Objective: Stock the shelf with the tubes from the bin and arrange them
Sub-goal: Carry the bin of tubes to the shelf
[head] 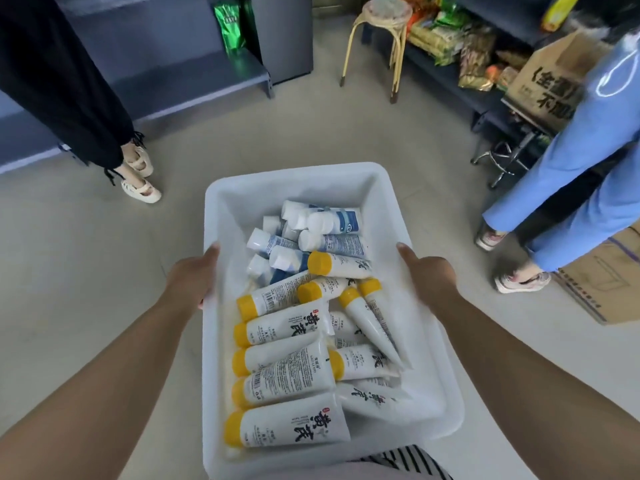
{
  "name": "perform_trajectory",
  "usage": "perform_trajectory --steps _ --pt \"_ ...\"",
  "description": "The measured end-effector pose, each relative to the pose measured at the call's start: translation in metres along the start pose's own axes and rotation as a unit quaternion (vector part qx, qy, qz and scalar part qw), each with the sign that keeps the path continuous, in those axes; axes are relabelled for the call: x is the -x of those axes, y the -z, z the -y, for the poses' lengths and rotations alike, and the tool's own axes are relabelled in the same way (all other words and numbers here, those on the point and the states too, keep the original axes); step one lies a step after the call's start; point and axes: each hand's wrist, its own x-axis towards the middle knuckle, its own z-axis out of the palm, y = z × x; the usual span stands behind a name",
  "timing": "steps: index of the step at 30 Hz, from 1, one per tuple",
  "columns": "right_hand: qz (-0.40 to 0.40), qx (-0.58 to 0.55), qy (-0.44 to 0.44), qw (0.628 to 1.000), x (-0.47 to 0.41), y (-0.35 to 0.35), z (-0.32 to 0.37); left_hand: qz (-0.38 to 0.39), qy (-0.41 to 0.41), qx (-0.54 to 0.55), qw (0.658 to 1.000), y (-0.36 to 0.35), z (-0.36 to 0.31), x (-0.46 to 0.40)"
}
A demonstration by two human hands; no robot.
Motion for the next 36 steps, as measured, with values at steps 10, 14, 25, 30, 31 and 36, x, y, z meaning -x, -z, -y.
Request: perform_trajectory --steps 10,14,25,30,31,36 --pt "-0.023 -0.047 -0.005 0.999 -0.154 0.026 0.150 0.013 -0.030 0.013 0.999 0.006 -0.165 -0.142" --pt "-0.030 -0.032 -0.030 0.999 -0.219 0.025 0.207 0.036 -0.063 0.008 0.997 -0.002 -0.234 -0.220" --pt "-0.073 -0.040 -0.096 0.992 -0.370 0.059 0.360 0.086 -0.122 -0.013 0.989 -0.007 -0.443 -0.388" --pt "-0.079 -0.072 -0.108 0.988 -0.453 0.071 0.405 0.089 -0.119 -0.029 0.989 -0.027 -0.526 -0.449" --pt "-0.080 -0.081 -0.111 0.987 -0.472 0.072 0.414 0.088 -0.118 -0.038 0.988 -0.034 -0.543 -0.462" --pt "-0.076 -0.107 -0.129 0.983 -0.577 0.080 0.455 0.085 -0.102 -0.087 0.987 -0.074 -0.630 -0.528"
